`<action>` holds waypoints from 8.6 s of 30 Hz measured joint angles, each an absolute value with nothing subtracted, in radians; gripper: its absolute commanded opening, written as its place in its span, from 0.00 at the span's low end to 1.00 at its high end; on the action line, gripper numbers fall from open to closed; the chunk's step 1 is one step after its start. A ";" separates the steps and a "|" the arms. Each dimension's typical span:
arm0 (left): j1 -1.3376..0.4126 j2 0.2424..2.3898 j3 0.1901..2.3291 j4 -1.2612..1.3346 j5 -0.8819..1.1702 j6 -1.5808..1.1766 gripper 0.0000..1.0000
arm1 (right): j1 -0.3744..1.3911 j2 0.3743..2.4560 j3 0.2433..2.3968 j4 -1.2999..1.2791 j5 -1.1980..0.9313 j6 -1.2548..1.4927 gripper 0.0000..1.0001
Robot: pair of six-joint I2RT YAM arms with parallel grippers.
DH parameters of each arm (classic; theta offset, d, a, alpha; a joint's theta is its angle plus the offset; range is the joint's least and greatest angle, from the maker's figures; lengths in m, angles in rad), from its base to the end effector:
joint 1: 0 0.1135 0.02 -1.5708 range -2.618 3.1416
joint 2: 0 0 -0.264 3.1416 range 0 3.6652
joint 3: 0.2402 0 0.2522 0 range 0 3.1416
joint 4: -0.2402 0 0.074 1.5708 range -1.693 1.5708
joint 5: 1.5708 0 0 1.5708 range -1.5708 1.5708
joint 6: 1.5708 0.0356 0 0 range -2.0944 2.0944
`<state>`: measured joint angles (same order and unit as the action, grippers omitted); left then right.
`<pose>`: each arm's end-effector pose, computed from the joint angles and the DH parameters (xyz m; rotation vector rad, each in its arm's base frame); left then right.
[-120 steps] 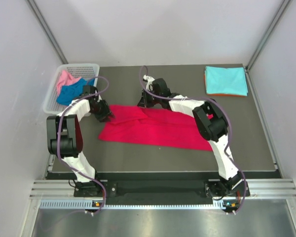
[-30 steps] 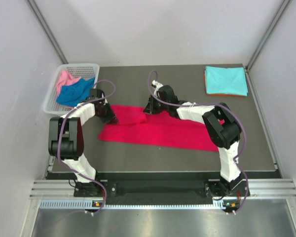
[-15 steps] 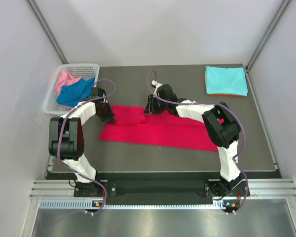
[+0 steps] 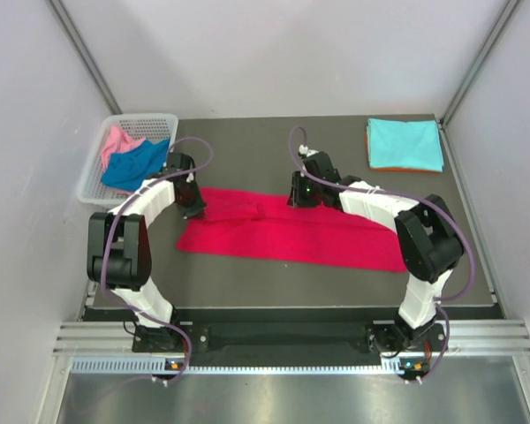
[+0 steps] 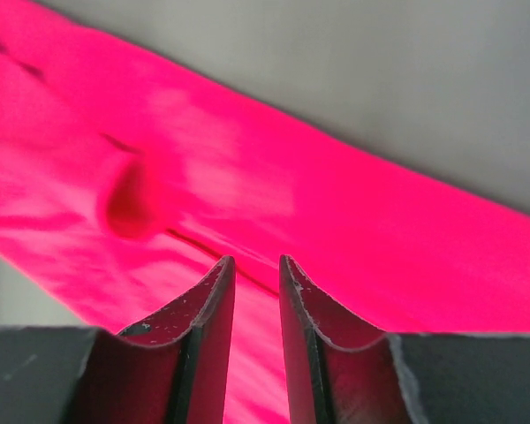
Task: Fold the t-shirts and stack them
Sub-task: Fold the tshirt
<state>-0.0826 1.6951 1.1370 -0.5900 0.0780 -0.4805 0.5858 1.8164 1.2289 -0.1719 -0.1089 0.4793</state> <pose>0.3358 -0.0306 0.1968 -0.5199 2.6951 -0.2665 0.3317 0.2247 0.2084 -0.1852 2.4120 0.6410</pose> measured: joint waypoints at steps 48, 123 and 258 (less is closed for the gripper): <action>-0.212 1.724 1.177 -0.694 -0.127 -0.495 0.35 | 0.528 1.720 1.030 -0.265 0.077 0.445 0.24; -0.110 1.790 1.248 -0.640 0.058 -0.469 0.33 | 0.687 2.041 1.296 0.134 -0.382 0.524 0.12; -0.159 1.596 0.996 -0.595 -0.029 -0.556 0.00 | 0.693 1.972 1.119 0.184 -0.365 0.667 0.00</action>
